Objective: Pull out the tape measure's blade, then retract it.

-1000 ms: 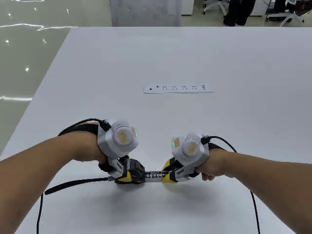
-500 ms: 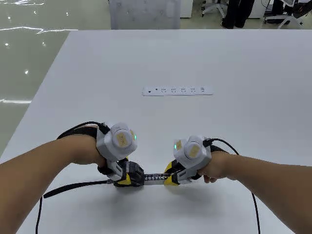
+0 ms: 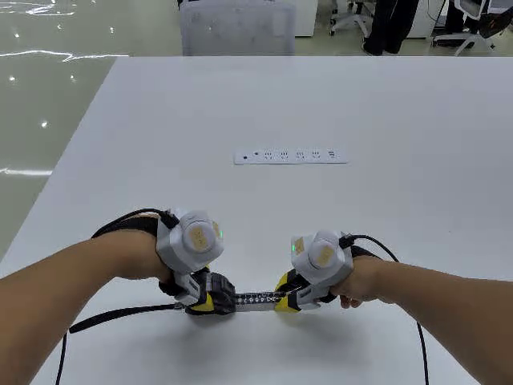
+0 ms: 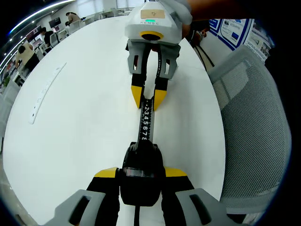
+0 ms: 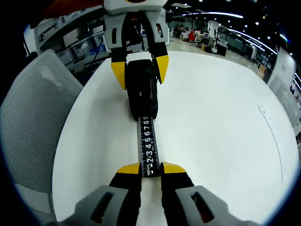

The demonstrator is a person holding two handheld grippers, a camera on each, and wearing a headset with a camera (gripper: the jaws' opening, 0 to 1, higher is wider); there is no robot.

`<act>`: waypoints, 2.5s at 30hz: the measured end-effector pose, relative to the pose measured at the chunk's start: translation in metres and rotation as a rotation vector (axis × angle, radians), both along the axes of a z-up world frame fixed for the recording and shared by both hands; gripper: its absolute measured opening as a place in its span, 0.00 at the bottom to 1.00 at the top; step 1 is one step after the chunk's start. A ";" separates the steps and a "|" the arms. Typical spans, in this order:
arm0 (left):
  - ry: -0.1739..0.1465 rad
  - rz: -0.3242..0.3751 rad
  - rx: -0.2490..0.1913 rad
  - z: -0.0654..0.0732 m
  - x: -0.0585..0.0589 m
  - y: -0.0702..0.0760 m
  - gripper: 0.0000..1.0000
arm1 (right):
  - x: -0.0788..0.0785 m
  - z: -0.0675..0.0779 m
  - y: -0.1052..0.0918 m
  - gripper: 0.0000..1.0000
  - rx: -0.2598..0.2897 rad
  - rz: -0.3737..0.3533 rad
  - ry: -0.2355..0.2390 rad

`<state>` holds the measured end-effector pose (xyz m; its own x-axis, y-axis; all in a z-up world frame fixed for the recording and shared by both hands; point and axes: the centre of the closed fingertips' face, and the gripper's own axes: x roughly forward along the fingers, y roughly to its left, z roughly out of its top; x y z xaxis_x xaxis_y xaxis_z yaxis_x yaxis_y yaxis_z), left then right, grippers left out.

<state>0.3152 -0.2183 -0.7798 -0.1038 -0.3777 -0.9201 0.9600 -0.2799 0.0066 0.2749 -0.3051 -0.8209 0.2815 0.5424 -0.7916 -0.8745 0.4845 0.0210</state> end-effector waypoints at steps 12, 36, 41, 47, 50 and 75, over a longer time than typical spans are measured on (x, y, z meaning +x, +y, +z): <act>-0.007 0.001 -0.009 0.000 0.001 0.000 0.30 | -0.005 0.000 -0.012 0.13 -0.012 -0.003 -0.003; -0.007 0.015 -0.032 0.000 0.000 -0.002 0.30 | -0.013 0.001 -0.034 0.13 -0.012 -0.020 0.007; -0.004 0.016 -0.032 0.000 0.001 -0.002 0.30 | -0.014 0.002 -0.039 0.13 -0.010 -0.024 0.007; -0.004 0.016 -0.030 0.001 0.001 -0.003 0.30 | -0.016 0.004 -0.043 0.13 -0.009 -0.028 0.011; -0.003 0.017 -0.031 0.001 0.001 -0.002 0.30 | -0.017 0.004 -0.045 0.13 -0.010 -0.029 0.011; -0.012 0.011 -0.031 0.000 0.000 -0.002 0.30 | -0.028 0.002 -0.060 0.14 -0.010 -0.057 0.011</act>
